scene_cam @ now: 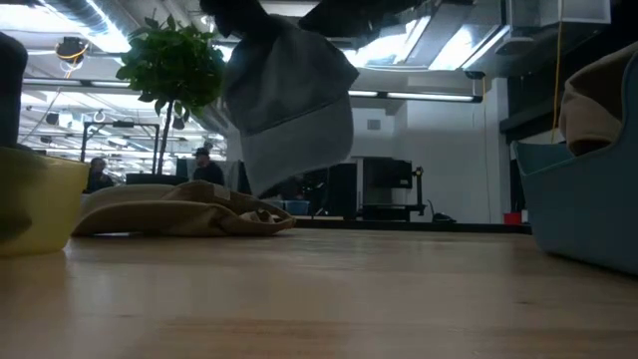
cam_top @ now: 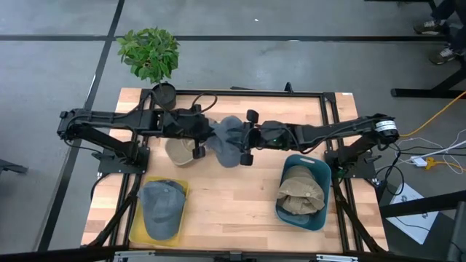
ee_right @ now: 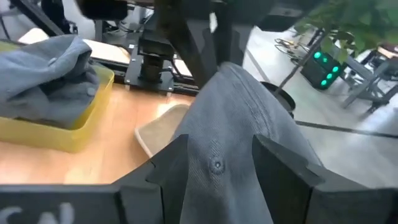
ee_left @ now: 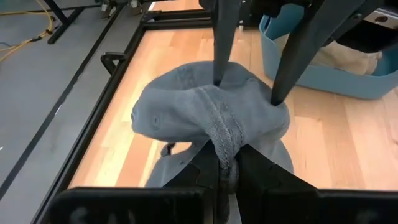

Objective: Pick & Place hat
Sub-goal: Put the blue cap into the yellow bin

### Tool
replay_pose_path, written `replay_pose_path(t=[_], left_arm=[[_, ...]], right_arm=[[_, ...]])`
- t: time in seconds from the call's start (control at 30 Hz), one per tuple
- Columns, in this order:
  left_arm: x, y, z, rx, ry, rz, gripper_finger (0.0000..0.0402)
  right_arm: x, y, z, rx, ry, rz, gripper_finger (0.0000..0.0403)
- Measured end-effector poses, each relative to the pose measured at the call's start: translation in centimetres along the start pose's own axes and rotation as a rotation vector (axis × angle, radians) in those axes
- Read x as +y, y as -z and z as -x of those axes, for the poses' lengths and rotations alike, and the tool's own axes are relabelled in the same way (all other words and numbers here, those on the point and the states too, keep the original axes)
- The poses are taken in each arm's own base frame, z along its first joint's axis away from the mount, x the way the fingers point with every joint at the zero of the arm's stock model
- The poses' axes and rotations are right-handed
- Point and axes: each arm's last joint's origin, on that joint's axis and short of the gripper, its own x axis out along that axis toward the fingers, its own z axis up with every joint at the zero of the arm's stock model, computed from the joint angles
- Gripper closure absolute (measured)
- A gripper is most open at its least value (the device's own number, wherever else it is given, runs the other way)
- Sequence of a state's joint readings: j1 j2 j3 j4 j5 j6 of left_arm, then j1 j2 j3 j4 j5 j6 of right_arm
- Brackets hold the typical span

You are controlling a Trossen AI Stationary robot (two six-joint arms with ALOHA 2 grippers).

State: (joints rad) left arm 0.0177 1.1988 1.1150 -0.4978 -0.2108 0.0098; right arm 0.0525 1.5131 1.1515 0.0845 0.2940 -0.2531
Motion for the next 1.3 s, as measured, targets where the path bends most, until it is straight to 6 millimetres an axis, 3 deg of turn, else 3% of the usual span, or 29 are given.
replay_pose_path(t=[0.2, 0.4, 0.73, 1.0, 1.3], left_arm=[[0.0, -0.3, 0.3, -0.013, 0.037, 0.000, 0.0378], [-0.3, -0.3, 0.3, -0.015, 0.129, -0.001, 0.0378], [-0.8, 0.4, 0.6, 0.059, 0.333, -0.046, 0.0369], [-1.2, -0.6, 0.7, -0.071, 0.527, -0.110, 0.0367], [-0.8, -1.8, 0.8, -0.174, 0.617, 0.007, 0.0367]], right_arm=[[-0.1, 0.2, 0.0, 0.019, 0.002, -0.031, 0.0250], [0.0, 0.5, 0.0, 0.049, -0.022, -0.011, 0.0385], [-0.9, -1.0, 2.2, -0.030, -0.112, 0.015, 0.0397], [-1.0, -1.2, 2.6, -0.040, -0.116, 0.017, 0.0398], [-1.4, -1.7, 2.6, -0.097, -0.097, 0.080, 0.0395]])
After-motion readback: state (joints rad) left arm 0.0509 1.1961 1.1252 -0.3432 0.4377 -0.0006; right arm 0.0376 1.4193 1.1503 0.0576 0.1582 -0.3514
